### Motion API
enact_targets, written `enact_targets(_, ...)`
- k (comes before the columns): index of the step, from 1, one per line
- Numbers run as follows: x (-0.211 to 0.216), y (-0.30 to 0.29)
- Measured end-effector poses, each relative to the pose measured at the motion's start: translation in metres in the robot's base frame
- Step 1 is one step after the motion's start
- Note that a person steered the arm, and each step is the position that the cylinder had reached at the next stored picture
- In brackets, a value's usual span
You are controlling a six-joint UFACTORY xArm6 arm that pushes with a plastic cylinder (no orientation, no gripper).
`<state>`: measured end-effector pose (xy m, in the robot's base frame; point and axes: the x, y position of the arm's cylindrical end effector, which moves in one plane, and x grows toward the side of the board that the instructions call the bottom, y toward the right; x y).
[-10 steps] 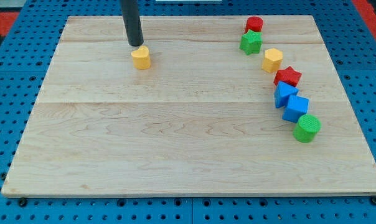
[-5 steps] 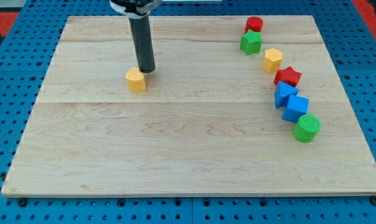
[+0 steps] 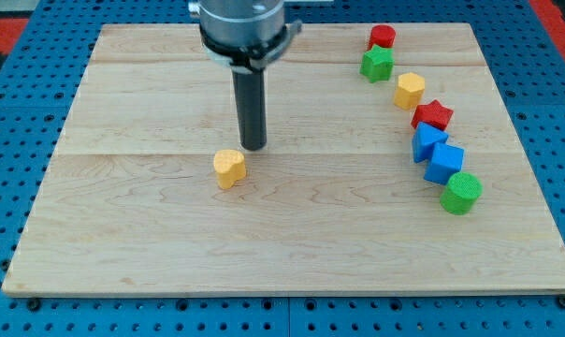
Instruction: Move the heart to the left of the green circle
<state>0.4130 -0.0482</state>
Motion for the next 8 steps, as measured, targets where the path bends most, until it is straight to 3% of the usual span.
enact_targets(1,-0.020,-0.026)
enact_targets(2,0.001,-0.048)
enact_targets(5,0.083,-0.041)
enact_targets(6,0.091,0.003)
enact_targets(8,0.036,0.035)
